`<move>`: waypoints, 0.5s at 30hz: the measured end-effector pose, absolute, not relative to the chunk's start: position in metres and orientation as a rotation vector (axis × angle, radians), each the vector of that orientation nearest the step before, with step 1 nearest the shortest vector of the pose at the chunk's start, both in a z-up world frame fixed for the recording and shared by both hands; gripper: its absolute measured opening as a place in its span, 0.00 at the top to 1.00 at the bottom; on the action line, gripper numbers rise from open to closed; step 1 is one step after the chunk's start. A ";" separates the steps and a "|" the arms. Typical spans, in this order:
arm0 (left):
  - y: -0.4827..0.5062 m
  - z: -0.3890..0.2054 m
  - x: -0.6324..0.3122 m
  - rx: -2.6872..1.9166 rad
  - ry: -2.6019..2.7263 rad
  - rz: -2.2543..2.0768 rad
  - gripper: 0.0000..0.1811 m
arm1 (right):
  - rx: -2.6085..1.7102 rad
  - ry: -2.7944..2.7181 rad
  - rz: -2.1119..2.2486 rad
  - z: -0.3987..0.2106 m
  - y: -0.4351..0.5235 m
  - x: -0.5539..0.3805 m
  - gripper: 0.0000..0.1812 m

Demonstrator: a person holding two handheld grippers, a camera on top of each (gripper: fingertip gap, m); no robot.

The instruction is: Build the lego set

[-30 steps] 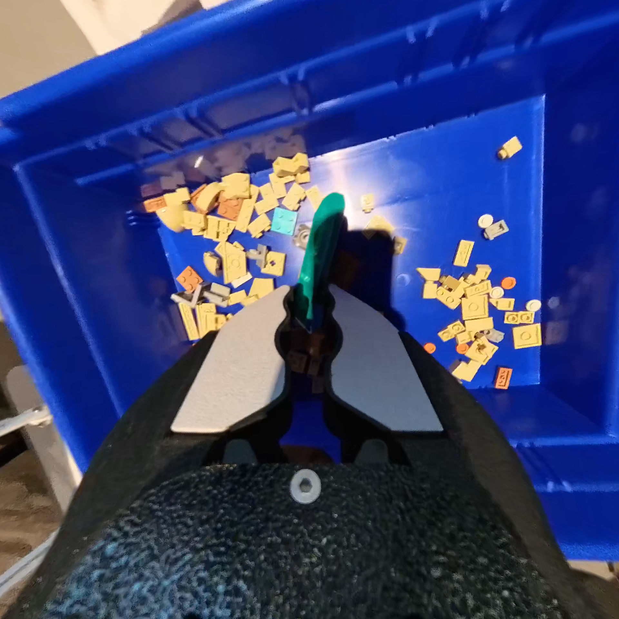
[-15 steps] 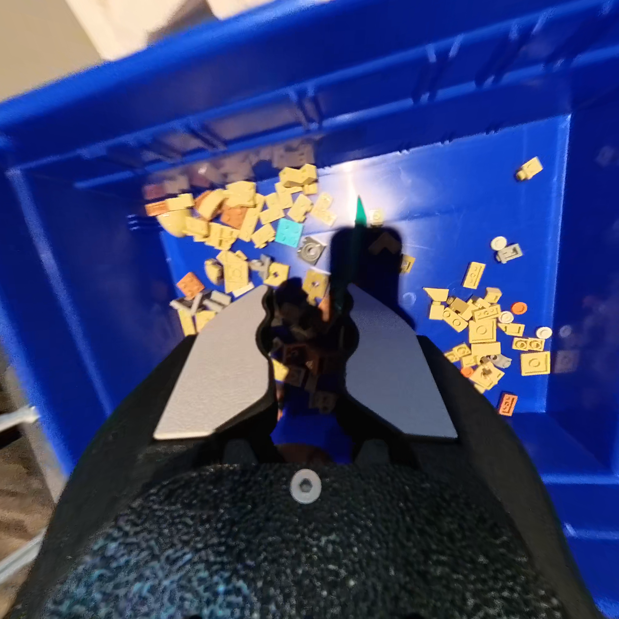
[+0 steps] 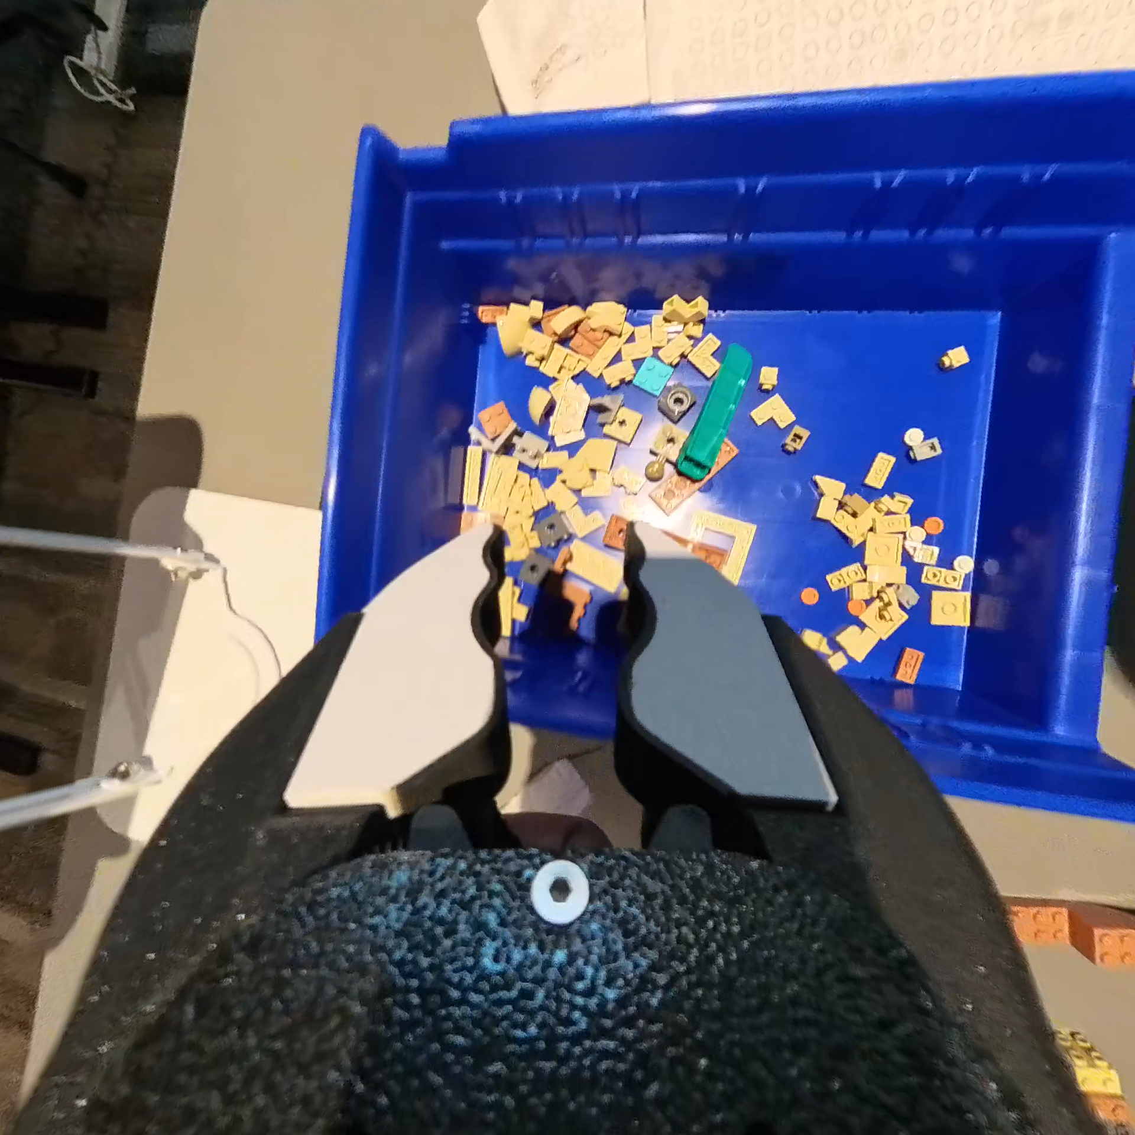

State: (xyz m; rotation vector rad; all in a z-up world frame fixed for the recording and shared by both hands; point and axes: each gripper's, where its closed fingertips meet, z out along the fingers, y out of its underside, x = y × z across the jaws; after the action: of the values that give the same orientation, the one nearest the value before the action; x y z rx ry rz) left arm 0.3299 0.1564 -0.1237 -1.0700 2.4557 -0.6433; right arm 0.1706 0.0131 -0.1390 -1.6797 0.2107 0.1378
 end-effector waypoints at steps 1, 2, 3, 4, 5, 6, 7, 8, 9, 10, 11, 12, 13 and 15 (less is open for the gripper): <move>0.158 -0.124 0.328 -1.077 2.452 -0.642 0.80 | -1.682 0.211 0.137 -0.140 0.013 0.171 0.93; 0.160 -0.125 0.327 -1.081 2.451 -0.642 0.80 | -1.684 0.211 0.136 -0.140 0.013 0.171 0.93; 0.160 -0.125 0.326 -1.083 2.450 -0.646 0.80 | -1.685 0.212 0.135 -0.140 0.014 0.171 0.93; 0.160 -0.126 0.325 -1.085 2.448 -0.651 0.80 | -1.687 0.212 0.134 -0.141 0.014 0.171 0.93; 0.159 -0.126 0.325 -1.086 2.447 -0.656 0.80 | -1.689 0.213 0.132 -0.141 0.014 0.171 0.93; 0.159 -0.126 0.325 -1.086 2.448 -0.661 0.80 | -1.690 0.214 0.131 -0.142 0.014 0.172 0.93; 0.158 -0.126 0.325 -1.085 2.447 -0.665 0.80 | -1.691 0.215 0.132 -0.142 0.014 0.172 0.93; 0.157 -0.125 0.325 -1.083 2.445 -0.669 0.80 | -1.692 0.215 0.132 -0.142 0.014 0.172 0.93; 0.156 -0.124 0.325 -1.083 2.442 -0.677 0.80 | -1.692 0.215 0.132 -0.142 0.014 0.172 0.93; 0.155 -0.124 0.326 -1.085 2.440 -0.688 0.80 | -1.693 0.215 0.132 -0.142 0.014 0.172 0.93; 0.154 -0.123 0.326 -1.086 2.437 -0.698 0.80 | -1.694 0.214 0.133 -0.143 0.014 0.171 0.93; 0.154 -0.122 0.326 -1.087 2.435 -0.704 0.80 | -1.695 0.213 0.134 -0.143 0.014 0.171 0.93; 0.154 -0.122 0.326 -1.088 2.433 -0.706 0.80 | -1.695 0.212 0.135 -0.143 0.015 0.171 0.93; 0.153 -0.123 0.326 -1.090 2.430 -0.711 0.80 | -1.694 0.210 0.137 -0.142 0.015 0.170 0.93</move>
State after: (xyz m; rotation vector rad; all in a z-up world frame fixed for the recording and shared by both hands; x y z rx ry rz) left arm 0.3261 0.1534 -0.1225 -1.0904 2.4302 -0.7111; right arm 0.1703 0.0147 -0.1424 -1.6944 0.2101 0.1367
